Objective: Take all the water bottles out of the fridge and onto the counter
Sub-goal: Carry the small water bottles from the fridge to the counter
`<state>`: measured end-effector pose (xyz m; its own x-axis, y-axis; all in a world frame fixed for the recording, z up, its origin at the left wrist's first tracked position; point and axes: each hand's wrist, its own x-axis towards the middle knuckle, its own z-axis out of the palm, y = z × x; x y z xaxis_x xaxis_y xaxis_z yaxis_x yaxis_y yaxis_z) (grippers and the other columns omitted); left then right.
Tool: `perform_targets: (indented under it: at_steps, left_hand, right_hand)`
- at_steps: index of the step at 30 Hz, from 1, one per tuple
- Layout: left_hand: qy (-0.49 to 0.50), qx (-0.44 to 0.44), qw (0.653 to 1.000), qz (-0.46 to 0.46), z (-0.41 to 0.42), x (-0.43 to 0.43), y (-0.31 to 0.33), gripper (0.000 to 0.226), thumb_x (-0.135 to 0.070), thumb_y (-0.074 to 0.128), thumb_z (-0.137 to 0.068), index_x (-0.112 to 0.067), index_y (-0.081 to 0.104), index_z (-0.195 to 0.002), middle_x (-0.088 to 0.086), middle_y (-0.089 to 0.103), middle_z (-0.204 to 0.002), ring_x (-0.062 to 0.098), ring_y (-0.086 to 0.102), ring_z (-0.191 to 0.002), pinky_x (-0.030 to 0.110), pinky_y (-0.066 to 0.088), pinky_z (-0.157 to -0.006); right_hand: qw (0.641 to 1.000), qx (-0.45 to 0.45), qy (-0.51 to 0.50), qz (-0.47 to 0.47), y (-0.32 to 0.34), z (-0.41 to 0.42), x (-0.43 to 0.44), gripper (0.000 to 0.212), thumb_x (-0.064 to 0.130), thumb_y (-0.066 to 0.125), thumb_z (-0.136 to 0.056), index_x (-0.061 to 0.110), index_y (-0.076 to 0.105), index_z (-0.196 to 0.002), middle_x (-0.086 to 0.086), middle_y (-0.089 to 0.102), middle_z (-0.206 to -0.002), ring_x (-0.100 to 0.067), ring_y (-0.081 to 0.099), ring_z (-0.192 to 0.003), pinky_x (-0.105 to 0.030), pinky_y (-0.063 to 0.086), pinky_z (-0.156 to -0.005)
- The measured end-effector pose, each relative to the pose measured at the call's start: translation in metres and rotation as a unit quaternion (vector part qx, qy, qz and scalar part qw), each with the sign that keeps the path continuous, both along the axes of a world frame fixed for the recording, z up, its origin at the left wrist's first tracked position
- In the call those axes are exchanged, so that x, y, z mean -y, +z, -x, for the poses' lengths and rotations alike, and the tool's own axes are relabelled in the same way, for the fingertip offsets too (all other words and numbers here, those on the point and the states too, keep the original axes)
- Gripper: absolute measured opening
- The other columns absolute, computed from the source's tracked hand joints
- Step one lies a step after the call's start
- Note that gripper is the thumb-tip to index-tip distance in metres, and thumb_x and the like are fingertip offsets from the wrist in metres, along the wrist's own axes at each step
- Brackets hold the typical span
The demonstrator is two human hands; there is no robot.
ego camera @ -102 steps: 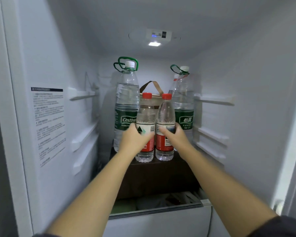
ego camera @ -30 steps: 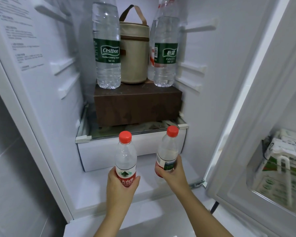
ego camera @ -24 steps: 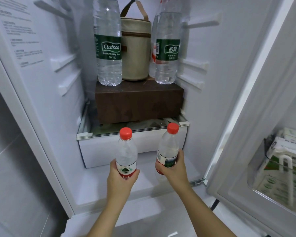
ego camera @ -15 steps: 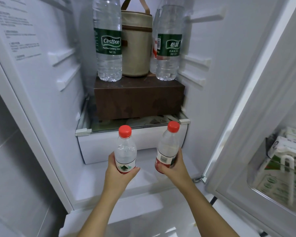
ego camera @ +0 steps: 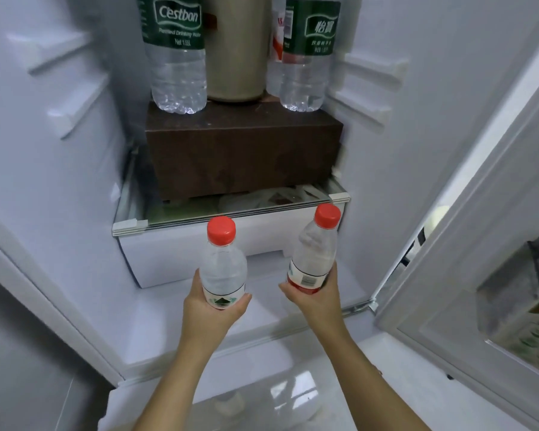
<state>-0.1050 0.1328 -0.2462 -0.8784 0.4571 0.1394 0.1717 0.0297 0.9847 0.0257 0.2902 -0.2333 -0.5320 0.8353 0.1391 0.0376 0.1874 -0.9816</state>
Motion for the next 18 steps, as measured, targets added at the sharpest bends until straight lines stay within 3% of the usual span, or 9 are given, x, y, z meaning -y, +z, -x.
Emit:
perform_targets:
  at_steps: [4, 7, 11, 16, 18]
  left_hand:
    - [0.006, -0.007, 1.000, -0.009, -0.002, -0.002, 0.003, 0.061, -0.048, 0.084, -0.046, -0.033, 0.058, -0.100, -0.015, 0.072, -0.088, 0.007, 0.071, -0.078, 0.032, 0.060, -0.066]
    - [0.008, -0.024, 1.000, -0.015, -0.008, -0.002, 0.006, 0.058, -0.050, 0.083, -0.047, -0.044, 0.056, -0.098, -0.017, 0.071, -0.087, 0.006, 0.070, -0.077, 0.023, 0.058, -0.062]
    - [-0.006, -0.055, 0.998, -0.019, -0.020, 0.000, 0.021, 0.055, -0.051, 0.081, -0.046, -0.051, 0.054, -0.095, -0.020, 0.070, -0.085, 0.002, 0.069, -0.076, 0.013, 0.052, -0.059]
    - [-0.042, -0.069, 0.996, -0.027, -0.051, -0.002, 0.041, 0.066, -0.051, 0.081, -0.047, -0.039, 0.055, -0.106, -0.027, 0.068, -0.091, -0.004, 0.067, -0.082, 0.007, 0.050, -0.063]
    - [-0.053, -0.066, 0.996, -0.028, -0.070, 0.000, 0.046, 0.067, -0.051, 0.080, -0.046, -0.043, 0.055, -0.108, -0.030, 0.067, -0.094, -0.008, 0.066, -0.084, 0.006, 0.049, -0.063]
  right_hand:
    - [1.000, 0.003, -0.028, 0.002, 0.003, 0.003, 0.004, 0.064, 0.037, 0.085, -0.057, 0.025, 0.056, -0.112, 0.007, 0.071, -0.094, -0.007, 0.069, -0.084, -0.017, 0.054, -0.069]
    - [0.999, 0.004, -0.037, 0.002, 0.008, -0.004, 0.010, 0.052, 0.034, 0.084, -0.058, 0.027, 0.058, -0.103, 0.011, 0.071, -0.088, -0.006, 0.069, -0.078, -0.015, 0.052, -0.063]
    - [0.999, 0.008, -0.037, 0.001, 0.017, -0.023, 0.021, 0.050, 0.038, 0.083, -0.058, 0.029, 0.058, -0.101, 0.014, 0.071, -0.089, -0.004, 0.069, -0.079, -0.012, 0.051, -0.063]
    - [0.999, 0.030, -0.024, -0.020, 0.032, -0.056, 0.034, 0.049, 0.034, 0.079, -0.060, 0.017, 0.057, -0.101, 0.003, 0.068, -0.083, -0.011, 0.067, -0.074, -0.022, 0.054, -0.062]
    - [0.999, 0.023, -0.018, -0.028, 0.038, -0.076, 0.041, 0.045, 0.027, 0.079, -0.063, 0.012, 0.056, -0.099, -0.001, 0.066, -0.078, -0.016, 0.065, -0.070, -0.025, 0.054, -0.059]
